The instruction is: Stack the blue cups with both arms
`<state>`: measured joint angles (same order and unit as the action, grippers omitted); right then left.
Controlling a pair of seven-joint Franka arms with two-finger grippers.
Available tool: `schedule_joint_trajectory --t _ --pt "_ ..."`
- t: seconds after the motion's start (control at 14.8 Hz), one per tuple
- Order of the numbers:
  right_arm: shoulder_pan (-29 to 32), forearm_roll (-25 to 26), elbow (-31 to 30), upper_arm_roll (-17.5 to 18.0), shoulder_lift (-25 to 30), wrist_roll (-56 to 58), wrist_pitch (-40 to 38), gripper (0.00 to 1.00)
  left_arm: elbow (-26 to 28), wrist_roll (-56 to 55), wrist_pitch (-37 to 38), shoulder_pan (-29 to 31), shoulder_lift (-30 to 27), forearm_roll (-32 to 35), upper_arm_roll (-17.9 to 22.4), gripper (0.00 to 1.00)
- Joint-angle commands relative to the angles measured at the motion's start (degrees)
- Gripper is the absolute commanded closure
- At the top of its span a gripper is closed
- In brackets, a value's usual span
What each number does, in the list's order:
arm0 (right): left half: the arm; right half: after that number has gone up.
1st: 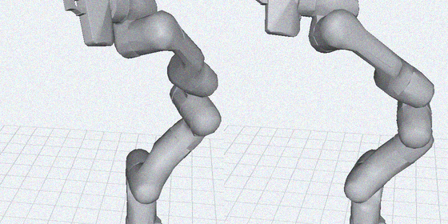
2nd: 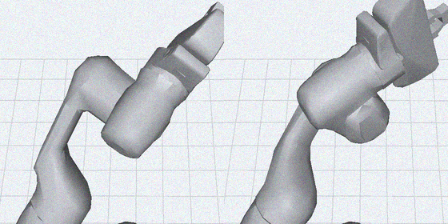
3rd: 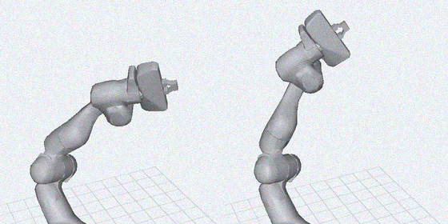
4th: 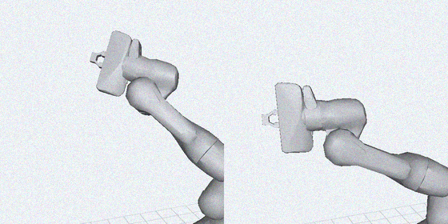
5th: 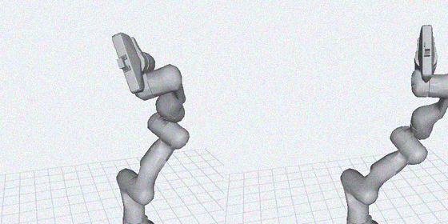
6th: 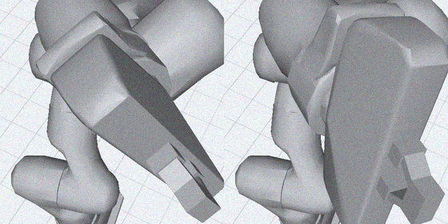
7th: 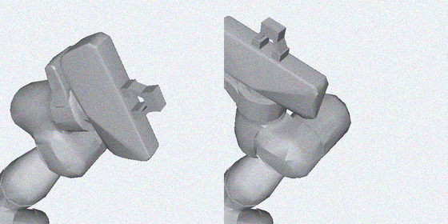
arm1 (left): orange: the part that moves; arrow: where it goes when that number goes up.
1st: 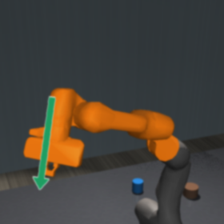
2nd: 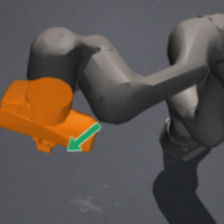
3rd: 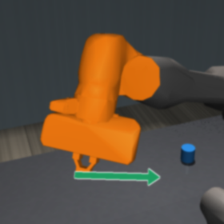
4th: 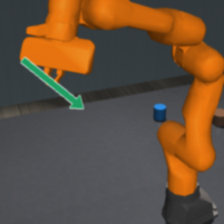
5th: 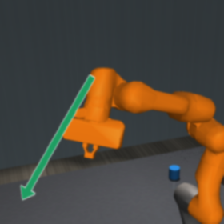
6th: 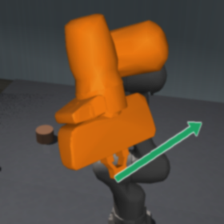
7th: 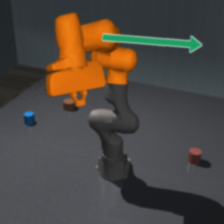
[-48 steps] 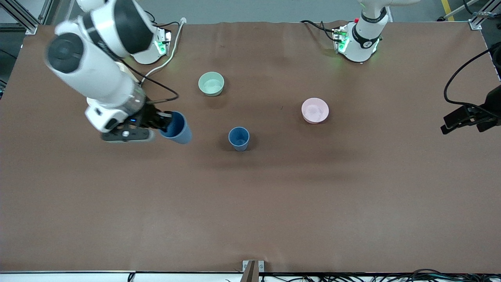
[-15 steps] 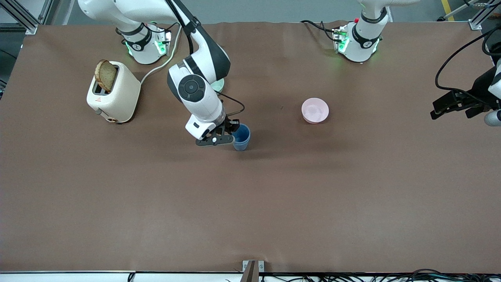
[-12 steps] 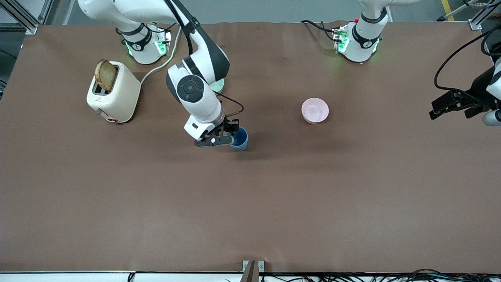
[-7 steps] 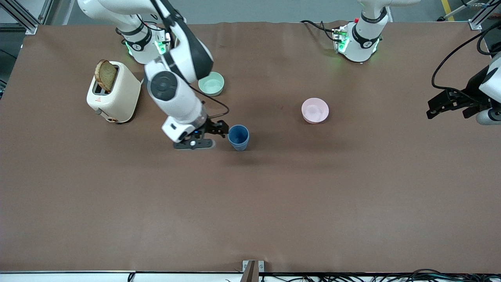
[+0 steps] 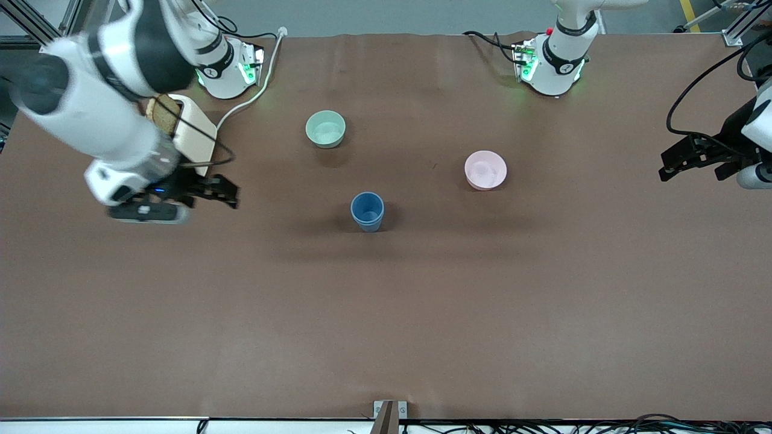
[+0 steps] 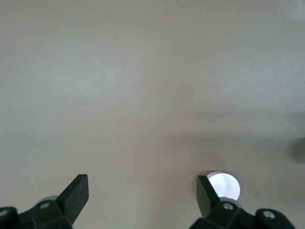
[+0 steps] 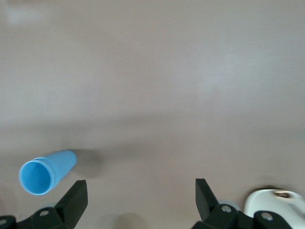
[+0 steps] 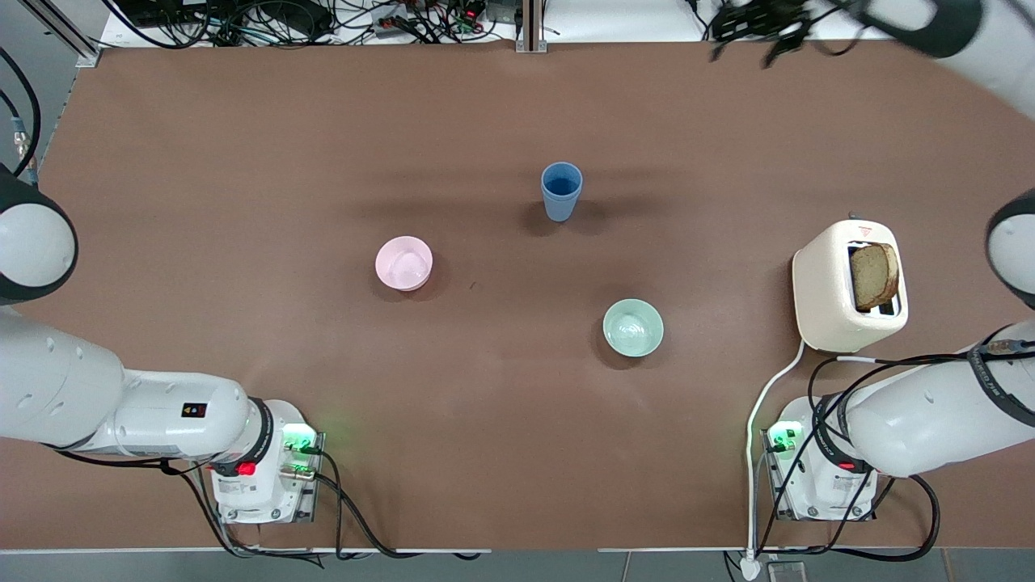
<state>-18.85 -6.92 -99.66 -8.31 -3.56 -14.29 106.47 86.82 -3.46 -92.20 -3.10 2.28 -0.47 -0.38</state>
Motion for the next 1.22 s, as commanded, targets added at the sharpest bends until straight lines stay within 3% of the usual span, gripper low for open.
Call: schedule_joint_trajectory --t 0.0,0.2,0.41,0.81,0.95,1.15 --pt "8.6 0.5 -1.9 1.2 4.0 6.1 -1.9 0.00 0.0 0.0 0.2 -0.1 -1.0 -0.9 0.2 0.00" --pt "15.6 0.8 -0.5 1.2 5.1 12.2 -2.9 0.00 -0.7 0.4 0.2 -0.1 -0.8 -0.9 0.2 0.00" --pt "19.8 3.0 5.0 1.2 5.0 15.7 -10.2 0.00 -1.1 0.8 0.3 -0.2 -0.2 -0.2 0.0 0.00" --pt "20.1 5.7 15.7 1.2 4.8 15.8 -24.0 0.00 -1.2 0.7 0.4 -0.2 -0.2 -0.2 0.1 0.00" --pt "20.0 5.6 16.4 1.2 5.2 15.9 -29.0 0.00 -1.2 0.2 0.4 -0.2 -0.2 -0.7 0.0 0.00" --pt "20.1 5.7 16.0 1.1 7.3 18.5 -30.3 0.00 -1.2 0.1 0.6 -0.2 -0.2 -0.7 0.0 0.00"
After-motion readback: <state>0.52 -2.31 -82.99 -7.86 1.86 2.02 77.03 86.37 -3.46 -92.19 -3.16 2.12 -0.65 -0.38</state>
